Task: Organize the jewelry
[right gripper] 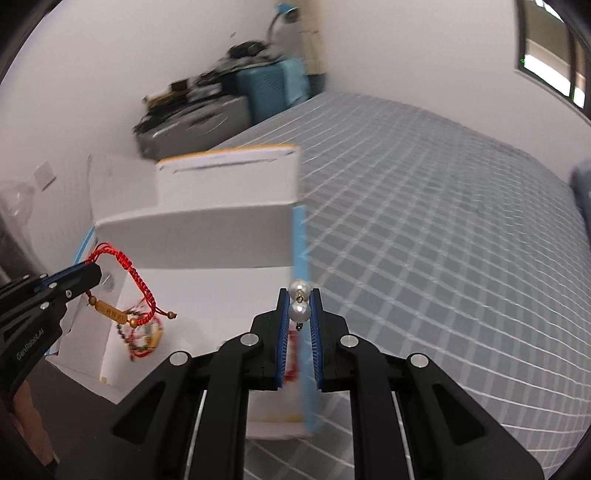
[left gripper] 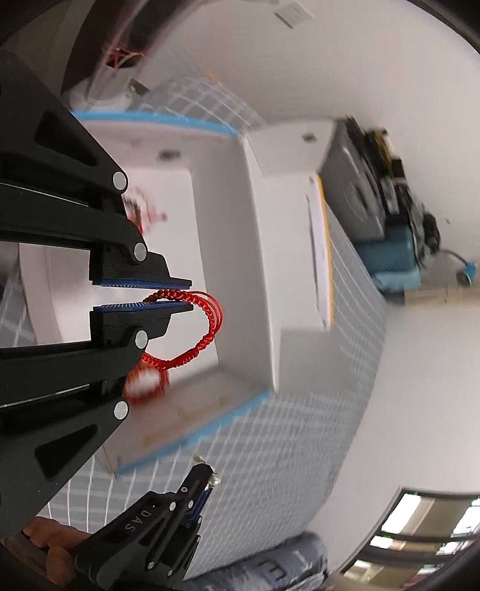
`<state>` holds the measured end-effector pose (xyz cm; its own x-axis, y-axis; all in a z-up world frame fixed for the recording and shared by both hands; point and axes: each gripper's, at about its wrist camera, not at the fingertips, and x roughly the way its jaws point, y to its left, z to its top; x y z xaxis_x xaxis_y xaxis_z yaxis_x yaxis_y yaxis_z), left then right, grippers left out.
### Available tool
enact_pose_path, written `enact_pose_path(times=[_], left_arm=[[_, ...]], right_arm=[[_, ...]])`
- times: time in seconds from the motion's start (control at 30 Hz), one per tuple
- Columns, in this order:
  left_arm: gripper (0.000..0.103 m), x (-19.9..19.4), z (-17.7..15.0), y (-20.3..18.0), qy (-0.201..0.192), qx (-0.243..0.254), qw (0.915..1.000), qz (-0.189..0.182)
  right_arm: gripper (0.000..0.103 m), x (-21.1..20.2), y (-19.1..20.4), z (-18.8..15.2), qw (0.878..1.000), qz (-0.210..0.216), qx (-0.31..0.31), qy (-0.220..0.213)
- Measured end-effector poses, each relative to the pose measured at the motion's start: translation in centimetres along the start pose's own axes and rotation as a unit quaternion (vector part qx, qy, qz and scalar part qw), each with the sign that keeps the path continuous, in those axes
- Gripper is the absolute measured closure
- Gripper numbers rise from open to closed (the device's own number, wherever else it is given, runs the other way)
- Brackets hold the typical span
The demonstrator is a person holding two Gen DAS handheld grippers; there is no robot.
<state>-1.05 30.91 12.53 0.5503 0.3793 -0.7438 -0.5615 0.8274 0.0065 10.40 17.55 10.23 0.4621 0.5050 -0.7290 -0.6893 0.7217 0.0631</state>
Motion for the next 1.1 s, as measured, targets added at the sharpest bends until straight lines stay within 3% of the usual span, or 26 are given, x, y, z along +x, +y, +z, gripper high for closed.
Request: enact_pose_path(times=[0.23,0.43,0.73,0.8,0.93,0.97,1.03,1.1], left_arm=[[0.097,3.8,-2.0,5.0,0.046,-0.018,0.9985,0.024],[0.097,6.3,-3.4,6.3,0.075,-0.022,0.9965,0.029],[0.094,7.6,-3.7,6.8,0.094,-0.032,0.9945,0.035],[0.086,7.5,-3.8,6.8,0.094,-0.034,0.9943,0.036],[0.053,5.5,-4.0,7.0,0.068,-0.041,0.9963,0.031],[0.047,4.9,-4.0,7.1,0.061,-0.043,0.9967,0.032],[0.039,3.2,-4.3,7.0,0.043,-0.046,0.9976,0.029],[0.031,1.4,-4.8,6.8,0.023,-0.048,0.9983,0.025]], right_arm=[[0.093,5.7,4.8,-0.9,0.998,0.021,-0.021,0.060],[0.093,9.7,5.1,-1.8,0.993,0.002,-0.019,0.113],[0.089,10.4,5.0,-2.0,0.990,0.002,-0.012,0.137],[0.076,10.2,4.9,-2.0,0.991,0.007,-0.010,0.136],[0.053,8.3,5.1,-2.1,0.993,0.022,-0.008,0.112],[0.041,7.3,5.2,-2.0,0.995,0.020,-0.009,0.096],[0.027,4.6,5.4,-2.0,0.999,0.004,-0.009,0.049],[0.020,2.6,5.4,-2.1,1.000,0.003,-0.005,0.019]])
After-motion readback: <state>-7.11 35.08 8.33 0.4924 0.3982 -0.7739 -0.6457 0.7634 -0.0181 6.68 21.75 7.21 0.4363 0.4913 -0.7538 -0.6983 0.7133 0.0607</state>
